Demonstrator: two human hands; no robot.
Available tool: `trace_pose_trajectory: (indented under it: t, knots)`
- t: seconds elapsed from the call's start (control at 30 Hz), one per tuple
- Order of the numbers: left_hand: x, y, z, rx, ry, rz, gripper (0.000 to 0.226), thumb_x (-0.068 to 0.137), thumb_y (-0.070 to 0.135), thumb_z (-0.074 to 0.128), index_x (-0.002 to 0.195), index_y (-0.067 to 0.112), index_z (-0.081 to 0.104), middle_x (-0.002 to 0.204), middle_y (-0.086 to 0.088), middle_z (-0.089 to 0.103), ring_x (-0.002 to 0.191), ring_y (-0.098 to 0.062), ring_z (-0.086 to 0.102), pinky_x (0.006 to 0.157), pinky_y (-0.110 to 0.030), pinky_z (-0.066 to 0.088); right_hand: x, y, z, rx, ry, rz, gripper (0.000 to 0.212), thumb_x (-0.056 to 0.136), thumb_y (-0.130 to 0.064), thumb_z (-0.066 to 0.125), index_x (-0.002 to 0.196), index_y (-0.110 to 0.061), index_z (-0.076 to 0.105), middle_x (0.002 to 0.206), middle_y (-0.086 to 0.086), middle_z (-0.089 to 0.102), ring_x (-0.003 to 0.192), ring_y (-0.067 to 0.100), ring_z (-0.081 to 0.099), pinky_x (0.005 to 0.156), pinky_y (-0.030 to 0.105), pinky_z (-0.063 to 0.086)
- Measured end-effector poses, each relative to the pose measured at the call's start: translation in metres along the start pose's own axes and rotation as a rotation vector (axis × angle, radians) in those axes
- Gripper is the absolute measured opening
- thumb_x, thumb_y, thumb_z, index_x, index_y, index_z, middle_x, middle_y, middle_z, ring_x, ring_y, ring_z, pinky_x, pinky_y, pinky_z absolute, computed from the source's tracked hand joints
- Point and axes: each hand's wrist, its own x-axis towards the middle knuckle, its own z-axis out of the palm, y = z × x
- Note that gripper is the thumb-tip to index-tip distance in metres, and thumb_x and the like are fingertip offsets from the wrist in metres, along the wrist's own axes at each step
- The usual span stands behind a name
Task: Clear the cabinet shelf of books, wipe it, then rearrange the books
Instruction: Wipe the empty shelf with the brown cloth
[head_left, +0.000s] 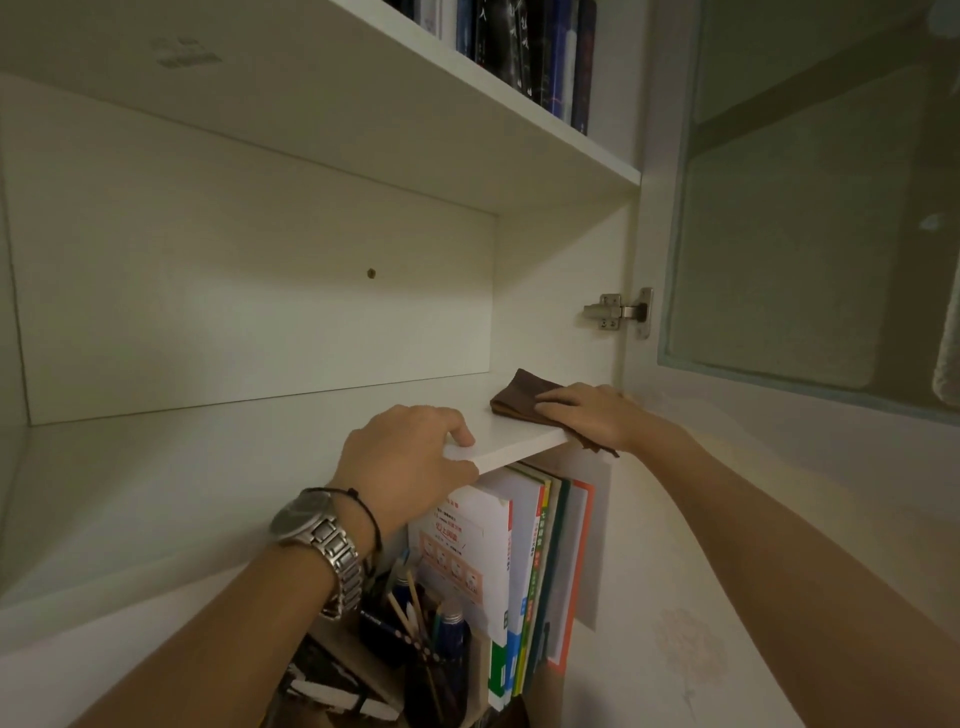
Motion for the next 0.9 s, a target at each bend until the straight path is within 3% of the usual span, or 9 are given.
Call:
trace_pose_trajectory:
  t: [0.13, 0.27, 0.5, 0.63, 0.9]
  knots:
    - [0.009, 0.000, -0.006, 0.066, -0.053, 0.000, 0.035, 0.085, 0.045, 0.061, 0.120, 0.038, 0.056, 0.125, 0.009, 0.055, 0.109, -0.013, 0.053, 0.080, -0.025, 0.038, 0.026, -0.004, 0.004, -0.133, -0.172, 0.011, 0.061, 0.087, -0.066, 0.015, 0.144, -0.048, 0.027, 0.155, -0.002, 0.027, 0.138, 0.034, 0.026, 0.112, 0.056, 0.019]
    - [0.015, 0.001, -0.005, 0.067, -0.123, 0.007, 0.041, 0.089, 0.049, 0.055, 0.127, 0.035, 0.052, 0.128, 0.007, 0.049, 0.111, -0.014, 0.050, 0.081, -0.026, 0.037, 0.041, -0.010, 0.001, -0.048, -0.209, 0.080, 0.053, 0.097, -0.061, 0.024, 0.148, -0.044, 0.022, 0.151, 0.009, 0.024, 0.136, 0.038, 0.030, 0.115, 0.049, 0.018]
    - [0.021, 0.005, 0.003, 0.087, -0.134, -0.009, 0.043, 0.096, 0.053, 0.035, 0.130, 0.029, 0.047, 0.128, -0.001, 0.046, 0.115, -0.019, 0.044, 0.087, -0.032, 0.038, 0.074, -0.013, 0.011, -0.075, -0.232, 0.073, 0.054, 0.097, -0.062, 0.023, 0.148, -0.045, 0.020, 0.152, 0.007, 0.023, 0.135, 0.038, 0.031, 0.114, 0.051, 0.020]
    - [0.022, 0.003, 0.007, 0.107, -0.162, -0.015, 0.040, 0.096, 0.050, 0.034, 0.130, 0.031, 0.043, 0.128, 0.000, 0.043, 0.117, -0.021, 0.041, 0.099, -0.044, 0.039, 0.087, -0.017, 0.012, -0.059, -0.264, 0.051, 0.053, 0.098, -0.060, 0.022, 0.148, -0.043, 0.021, 0.153, 0.008, 0.021, 0.137, 0.037, 0.030, 0.115, 0.051, 0.018]
    - [0.024, -0.001, 0.013, 0.405, -0.223, 0.158, 0.035, 0.099, 0.031, 0.041, 0.133, 0.031, 0.032, 0.133, -0.002, 0.032, 0.119, -0.025, 0.033, 0.100, -0.048, 0.039, 0.116, -0.023, 0.014, -0.017, -0.316, 0.043, 0.058, 0.097, -0.062, 0.021, 0.151, -0.039, 0.018, 0.158, 0.001, 0.013, 0.143, 0.032, 0.023, 0.115, 0.049, 0.015]
